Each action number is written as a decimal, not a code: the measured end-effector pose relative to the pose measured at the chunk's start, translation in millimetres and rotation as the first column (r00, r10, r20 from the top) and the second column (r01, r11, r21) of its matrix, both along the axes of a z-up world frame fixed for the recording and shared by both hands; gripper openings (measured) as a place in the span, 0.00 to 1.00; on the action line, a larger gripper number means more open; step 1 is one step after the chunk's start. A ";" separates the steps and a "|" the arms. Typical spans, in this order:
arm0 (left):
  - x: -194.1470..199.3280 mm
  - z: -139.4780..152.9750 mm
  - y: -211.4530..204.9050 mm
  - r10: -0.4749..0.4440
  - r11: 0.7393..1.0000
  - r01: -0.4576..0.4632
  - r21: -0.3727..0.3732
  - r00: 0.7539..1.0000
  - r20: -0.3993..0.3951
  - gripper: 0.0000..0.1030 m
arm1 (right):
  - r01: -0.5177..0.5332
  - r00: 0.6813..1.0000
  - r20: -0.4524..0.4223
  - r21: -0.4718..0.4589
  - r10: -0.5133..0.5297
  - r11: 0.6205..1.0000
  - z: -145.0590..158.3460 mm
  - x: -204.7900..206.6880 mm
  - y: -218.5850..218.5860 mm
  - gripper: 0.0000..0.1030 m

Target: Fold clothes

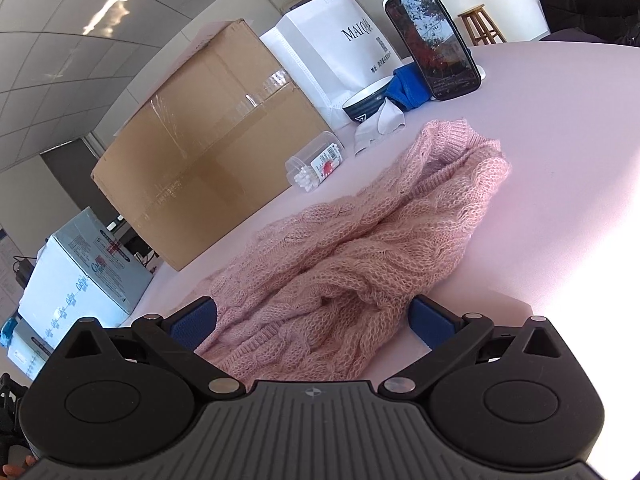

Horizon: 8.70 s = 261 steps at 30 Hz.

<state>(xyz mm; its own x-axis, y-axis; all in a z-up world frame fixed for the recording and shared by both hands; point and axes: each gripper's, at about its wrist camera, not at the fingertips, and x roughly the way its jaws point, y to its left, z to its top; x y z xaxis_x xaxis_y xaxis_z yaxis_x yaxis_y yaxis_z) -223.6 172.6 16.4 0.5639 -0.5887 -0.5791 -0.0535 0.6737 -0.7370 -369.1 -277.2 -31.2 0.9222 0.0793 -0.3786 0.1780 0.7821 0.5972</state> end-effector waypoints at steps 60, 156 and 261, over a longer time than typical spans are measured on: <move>147.4 48.9 11.0 0.190 0.936 -0.194 0.294 0.981 0.045 0.66 | 0.031 0.996 -0.083 -0.166 -0.045 0.986 38.0 142.4 -28.0 0.61; 113.1 4.7 -80.7 -0.268 0.719 0.037 0.694 0.936 0.228 0.85 | 0.473 0.877 -0.185 0.501 -0.444 0.725 -1.0 63.5 -63.8 0.99; 88.7 84.3 -48.5 -0.084 0.822 -0.189 0.537 0.893 0.442 0.96 | -0.259 0.930 0.045 -0.623 0.364 0.738 66.3 138.3 206.8 0.48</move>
